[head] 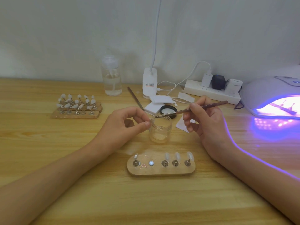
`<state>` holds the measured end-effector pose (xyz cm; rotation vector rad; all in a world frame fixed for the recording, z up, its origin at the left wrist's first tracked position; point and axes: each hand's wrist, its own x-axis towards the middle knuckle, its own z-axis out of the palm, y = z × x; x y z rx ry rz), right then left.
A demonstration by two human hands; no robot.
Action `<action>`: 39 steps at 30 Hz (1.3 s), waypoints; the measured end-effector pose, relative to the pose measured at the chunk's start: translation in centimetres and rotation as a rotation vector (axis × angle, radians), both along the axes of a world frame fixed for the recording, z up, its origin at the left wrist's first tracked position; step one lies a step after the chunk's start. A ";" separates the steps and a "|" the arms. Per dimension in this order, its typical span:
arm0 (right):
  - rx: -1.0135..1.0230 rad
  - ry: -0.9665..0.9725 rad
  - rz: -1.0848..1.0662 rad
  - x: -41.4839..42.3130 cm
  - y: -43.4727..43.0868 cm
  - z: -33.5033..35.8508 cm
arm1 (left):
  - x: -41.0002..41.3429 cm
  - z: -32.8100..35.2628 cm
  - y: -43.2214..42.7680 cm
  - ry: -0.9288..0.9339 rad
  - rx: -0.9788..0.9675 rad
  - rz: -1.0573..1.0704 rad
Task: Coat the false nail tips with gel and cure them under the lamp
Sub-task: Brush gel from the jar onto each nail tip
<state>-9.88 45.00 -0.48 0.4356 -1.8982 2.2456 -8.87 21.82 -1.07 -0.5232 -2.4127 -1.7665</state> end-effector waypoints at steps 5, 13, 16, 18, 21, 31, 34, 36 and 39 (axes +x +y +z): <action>0.018 0.022 0.071 0.3 -0.3 0.2 | -0.1 -0.1 0.0 -0.002 0.003 -0.001; -0.014 0.017 0.033 0.3 -0.2 0.3 | -0.1 -0.1 0.0 0.001 -0.004 0.003; 0.020 0.031 0.077 0.4 -0.4 0.3 | -0.1 -0.1 0.0 0.002 -0.003 0.008; 0.042 0.024 0.052 0.4 -0.3 0.2 | -0.1 -0.1 0.0 0.003 -0.004 0.006; 0.050 -0.003 -0.019 0.3 -0.1 0.1 | -0.1 -0.1 0.0 -0.002 -0.003 0.004; 0.055 0.033 0.014 0.3 -0.3 0.1 | -0.1 0.0 0.0 -0.004 -0.002 -0.009; 0.029 0.035 -0.012 0.3 -0.2 0.2 | -0.1 0.0 0.0 -0.009 -0.001 -0.009; 0.000 0.062 0.019 0.4 -0.2 0.3 | -0.1 0.0 -0.1 -0.012 0.002 -0.013; 0.023 0.077 0.043 0.5 -0.3 0.4 | -0.1 0.0 -0.1 -0.008 -0.002 -0.014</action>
